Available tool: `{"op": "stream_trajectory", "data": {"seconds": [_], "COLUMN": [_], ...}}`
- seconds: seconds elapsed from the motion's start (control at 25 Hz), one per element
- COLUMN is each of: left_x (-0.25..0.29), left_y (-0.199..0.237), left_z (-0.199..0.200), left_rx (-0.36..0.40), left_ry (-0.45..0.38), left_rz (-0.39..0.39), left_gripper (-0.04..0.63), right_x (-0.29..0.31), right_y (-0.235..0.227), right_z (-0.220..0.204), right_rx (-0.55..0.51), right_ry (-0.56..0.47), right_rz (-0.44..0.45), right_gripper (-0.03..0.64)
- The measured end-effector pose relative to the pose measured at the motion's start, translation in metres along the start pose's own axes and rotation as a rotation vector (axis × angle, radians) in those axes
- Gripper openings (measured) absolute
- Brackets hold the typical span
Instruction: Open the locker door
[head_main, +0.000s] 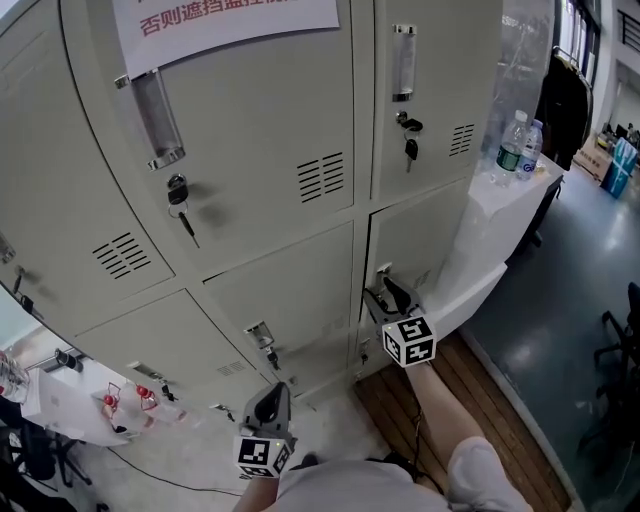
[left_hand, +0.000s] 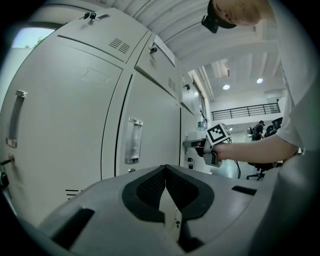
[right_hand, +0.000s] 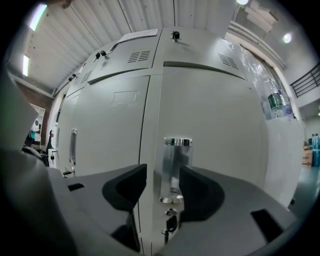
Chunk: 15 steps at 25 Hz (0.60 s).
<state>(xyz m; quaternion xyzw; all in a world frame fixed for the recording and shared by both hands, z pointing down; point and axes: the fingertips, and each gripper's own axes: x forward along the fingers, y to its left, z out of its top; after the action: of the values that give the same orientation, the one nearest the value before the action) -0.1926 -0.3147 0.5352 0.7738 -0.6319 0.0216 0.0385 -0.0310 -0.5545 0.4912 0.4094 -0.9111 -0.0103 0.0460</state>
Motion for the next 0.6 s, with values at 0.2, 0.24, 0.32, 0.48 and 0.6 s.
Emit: {"op": "stream_trajectory", "data": {"seconds": [0.2, 0.24, 0.32, 0.48, 0.6], "left_x": [0.001, 0.001, 0.002, 0.004, 0.005], "left_y": [0.004, 0.004, 0.005, 0.005, 0.003], "left_z": [-0.001, -0.001, -0.001, -0.002, -0.002], "left_rx": [-0.004, -0.003, -0.001, -0.003, -0.004], "left_ry": [0.006, 0.007, 0.008, 0.011, 0.012], "left_rz": [0.009, 0.010, 0.012, 0.009, 0.004], "left_gripper": [0.009, 0.009, 0.009, 0.009, 0.009], "right_x": [0.008, 0.009, 0.012, 0.015, 0.016], "right_y": [-0.001, 0.000, -0.001, -0.002, -0.003], "right_z": [0.002, 0.002, 0.002, 0.003, 0.001], "right_rx": [0.012, 0.010, 0.012, 0.010, 0.006], "right_ry": [-0.001, 0.000, 0.000, 0.004, 0.010], "right_rz": [0.012, 0.012, 0.007, -0.006, -0.010], "right_gripper": [0.175, 0.175, 0.175, 0.175, 0.132]}}
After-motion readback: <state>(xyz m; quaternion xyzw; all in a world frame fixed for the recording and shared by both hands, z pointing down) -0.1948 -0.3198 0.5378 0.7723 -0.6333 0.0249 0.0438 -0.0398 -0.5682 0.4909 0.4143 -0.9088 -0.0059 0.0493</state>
